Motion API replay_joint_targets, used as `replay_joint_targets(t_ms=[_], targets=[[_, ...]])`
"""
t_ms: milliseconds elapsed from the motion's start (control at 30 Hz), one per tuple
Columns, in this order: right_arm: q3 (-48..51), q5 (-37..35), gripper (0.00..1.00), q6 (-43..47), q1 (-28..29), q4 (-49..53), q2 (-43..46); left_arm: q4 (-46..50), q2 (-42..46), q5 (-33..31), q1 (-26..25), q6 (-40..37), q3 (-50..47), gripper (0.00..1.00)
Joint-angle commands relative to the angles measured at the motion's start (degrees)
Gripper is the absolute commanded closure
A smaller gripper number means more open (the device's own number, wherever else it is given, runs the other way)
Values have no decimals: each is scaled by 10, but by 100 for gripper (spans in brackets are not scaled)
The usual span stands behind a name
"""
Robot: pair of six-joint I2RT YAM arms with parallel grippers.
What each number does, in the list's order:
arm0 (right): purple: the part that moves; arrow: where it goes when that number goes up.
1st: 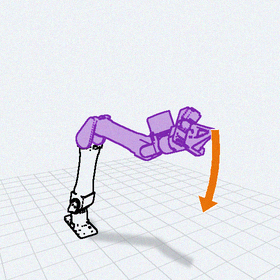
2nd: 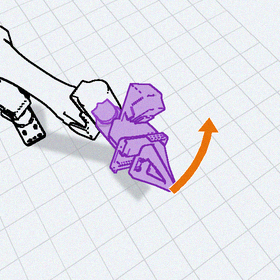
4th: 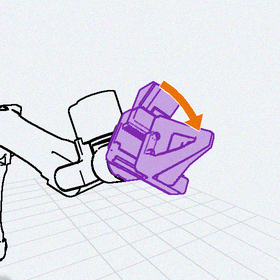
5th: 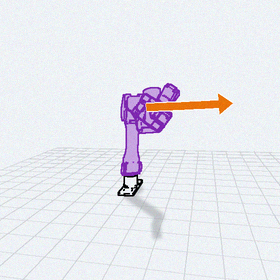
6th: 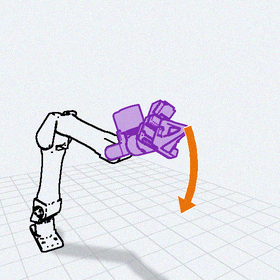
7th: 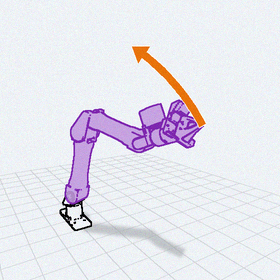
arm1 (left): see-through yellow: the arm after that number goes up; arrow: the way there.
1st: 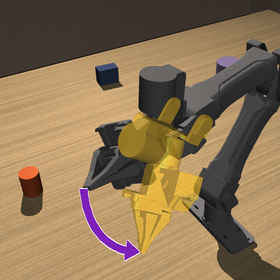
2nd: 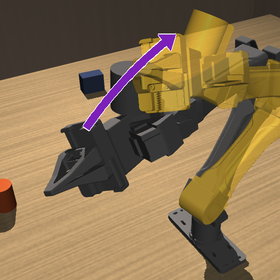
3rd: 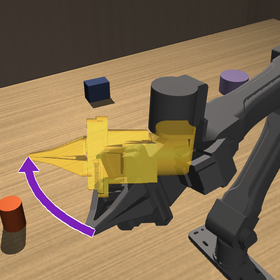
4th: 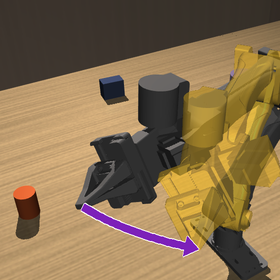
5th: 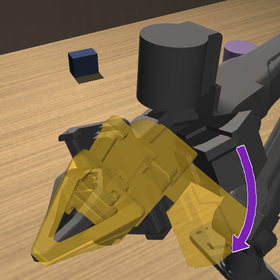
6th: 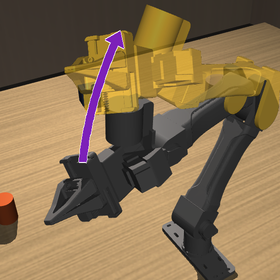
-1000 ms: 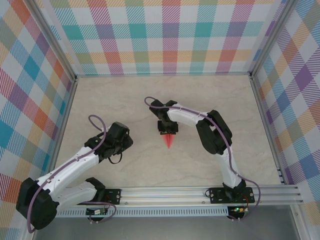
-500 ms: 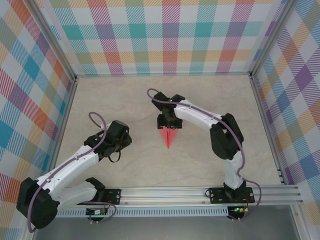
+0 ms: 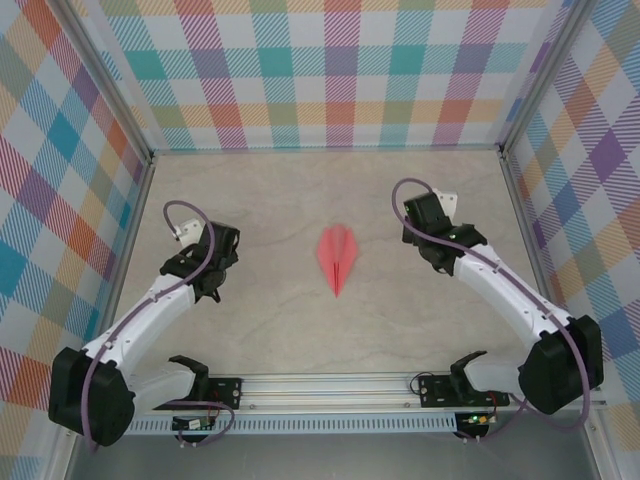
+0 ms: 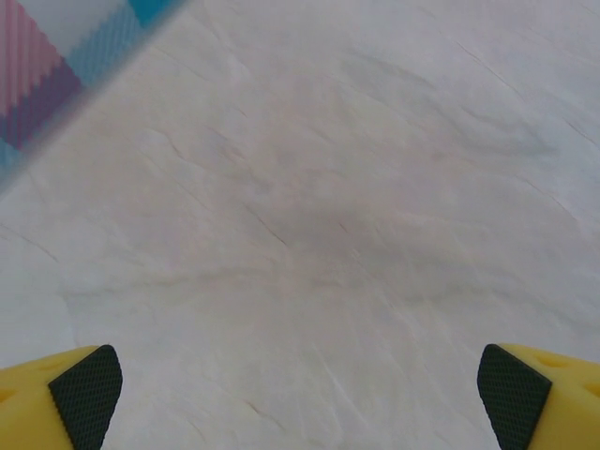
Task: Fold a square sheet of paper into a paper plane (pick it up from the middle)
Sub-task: Reset both arms
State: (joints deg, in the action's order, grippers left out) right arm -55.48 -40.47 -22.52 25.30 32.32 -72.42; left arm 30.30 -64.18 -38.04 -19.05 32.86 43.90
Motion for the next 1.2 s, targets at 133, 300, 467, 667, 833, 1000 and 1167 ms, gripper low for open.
replay_joint_targets(t_ms=[133, 300, 467, 667, 833, 1000, 1167], targets=[[159, 132, 0, 179, -122, -345, -50, -327, -62, -38, 63, -203, -98, 0], [240, 224, 0, 240, -150, -585, -94, -533, -168, 37, 71, -262, -132, 0], [287, 319, 0, 235, -207, -710, -124, -669, -215, 67, 82, -326, -155, 0], [328, 427, 0, 245, -235, -798, -146, -822, -258, 213, 129, -325, -220, 0], [316, 410, 0, 221, -248, -783, -151, -791, -253, 219, 138, -318, -212, 0], [318, 401, 0, 218, -247, -784, -150, -789, -252, 217, 136, -318, -213, 0], [317, 401, 0, 218, -247, -785, -150, -788, -251, 218, 136, -318, -213, 0]])
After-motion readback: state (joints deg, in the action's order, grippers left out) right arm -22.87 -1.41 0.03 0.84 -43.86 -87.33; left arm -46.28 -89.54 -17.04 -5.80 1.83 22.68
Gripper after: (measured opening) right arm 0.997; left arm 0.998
